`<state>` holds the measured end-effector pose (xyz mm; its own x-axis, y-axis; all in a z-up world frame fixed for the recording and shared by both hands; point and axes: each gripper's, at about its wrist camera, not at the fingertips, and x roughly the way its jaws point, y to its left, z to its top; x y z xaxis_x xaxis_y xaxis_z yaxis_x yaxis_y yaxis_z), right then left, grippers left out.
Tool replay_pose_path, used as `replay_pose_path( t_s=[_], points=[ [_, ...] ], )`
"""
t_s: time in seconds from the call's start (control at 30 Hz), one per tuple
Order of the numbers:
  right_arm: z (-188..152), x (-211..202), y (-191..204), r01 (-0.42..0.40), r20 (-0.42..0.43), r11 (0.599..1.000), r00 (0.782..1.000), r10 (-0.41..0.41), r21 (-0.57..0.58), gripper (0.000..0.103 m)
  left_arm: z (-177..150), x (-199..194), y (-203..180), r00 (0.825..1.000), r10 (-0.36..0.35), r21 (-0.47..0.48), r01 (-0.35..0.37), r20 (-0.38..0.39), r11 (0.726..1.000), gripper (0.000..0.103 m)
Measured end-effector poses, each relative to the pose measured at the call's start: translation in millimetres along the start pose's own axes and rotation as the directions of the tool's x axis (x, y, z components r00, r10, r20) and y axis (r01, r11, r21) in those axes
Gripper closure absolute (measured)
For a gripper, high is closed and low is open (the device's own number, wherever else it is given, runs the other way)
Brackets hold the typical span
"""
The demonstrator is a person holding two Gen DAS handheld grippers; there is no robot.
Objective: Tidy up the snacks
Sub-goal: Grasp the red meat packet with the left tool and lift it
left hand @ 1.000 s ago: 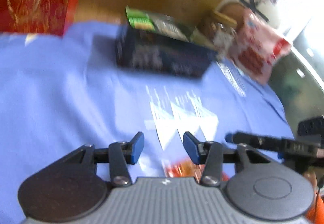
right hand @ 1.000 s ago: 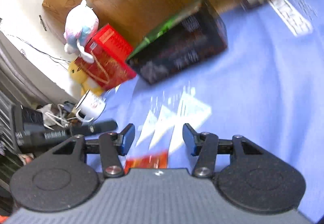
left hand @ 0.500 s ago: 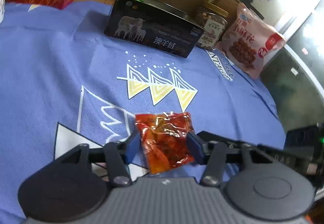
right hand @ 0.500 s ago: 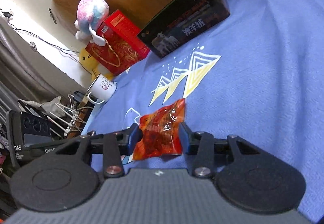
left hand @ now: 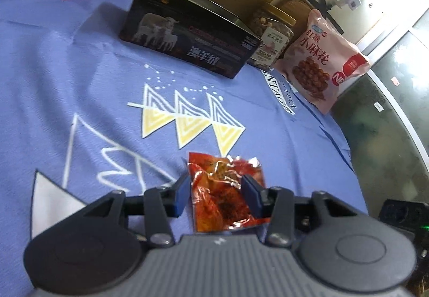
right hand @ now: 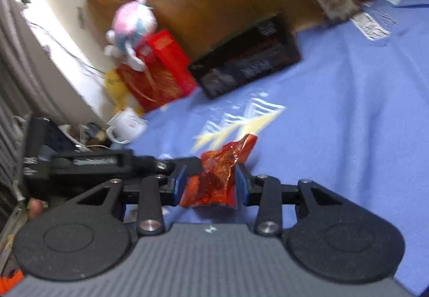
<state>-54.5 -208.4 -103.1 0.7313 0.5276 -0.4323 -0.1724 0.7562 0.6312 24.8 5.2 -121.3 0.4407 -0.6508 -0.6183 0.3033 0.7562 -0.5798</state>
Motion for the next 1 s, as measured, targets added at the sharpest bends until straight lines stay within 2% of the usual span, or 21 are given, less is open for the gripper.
replay_pose_path(
  t_s=[0.1,0.2,0.3,0.37,0.4,0.63,0.67,0.7,0.77,0.83,1.0],
  points=[
    [-0.5,2.9,-8.8,0.003,-0.007,0.998,1.0,-0.002,0.058,0.06,-0.4,0.9,-0.9,1.0,-0.009,-0.001,0.009,-0.001,1.0,0.059],
    [-1.1,6.6,5.6,0.051,-0.013,0.997,0.999,-0.052,-0.061,0.06,-1.1,-0.2,3.4,0.999,-0.039,-0.019,0.039,0.003,0.999,0.056],
    [-4.8,7.3,5.3,0.058,0.0,0.994,0.998,-0.058,-0.092,0.062,0.2,-0.1,9.2,0.997,-0.08,-0.058,0.079,0.001,0.995,0.053],
    [-3.4,5.7,-2.7,0.068,0.002,0.996,0.998,-0.068,-0.057,0.076,1.0,1.4,12.2,0.991,-0.136,-0.086,0.135,-0.009,0.987,0.055],
    [-2.5,4.3,-7.9,0.056,0.001,0.998,0.998,-0.056,-0.027,0.079,1.6,2.9,13.2,0.985,-0.174,-0.11,0.171,-0.017,0.979,0.054],
    [-1.2,-14.4,-32.9,0.041,0.063,0.989,0.997,-0.05,0.141,0.081,7.0,18.2,-6.6,0.979,-0.204,-0.059,0.203,-0.02,0.977,0.055],
    [-2.4,-18.3,-34.8,0.045,0.073,0.987,0.996,-0.057,0.154,0.081,6.8,22.0,-9.5,0.978,-0.209,-0.053,0.207,-0.027,0.977,0.056],
    [-4.0,-22.6,-36.5,0.054,0.084,0.985,0.994,-0.069,0.163,0.082,6.4,27.1,-13.4,0.979,-0.2,-0.046,0.199,-0.041,0.979,0.062],
    [-8.6,-34.2,-40.4,0.07,0.114,0.982,0.989,-0.091,0.175,0.083,4.2,38.0,-21.3,0.985,-0.155,-0.019,0.154,-0.075,0.988,0.078],
    [-13.4,-45.0,-46.0,0.078,0.134,0.979,0.985,-0.104,0.188,0.084,1.5,42.5,-29.8,0.991,-0.102,0.038,0.105,-0.083,0.994,0.1],
    [-17.6,-54.5,-49.8,0.069,0.14,0.979,0.985,-0.098,0.193,0.082,-8.4,41.9,-46.6,0.997,-0.047,0.152,0.054,-0.054,0.987,0.1]
  ],
)
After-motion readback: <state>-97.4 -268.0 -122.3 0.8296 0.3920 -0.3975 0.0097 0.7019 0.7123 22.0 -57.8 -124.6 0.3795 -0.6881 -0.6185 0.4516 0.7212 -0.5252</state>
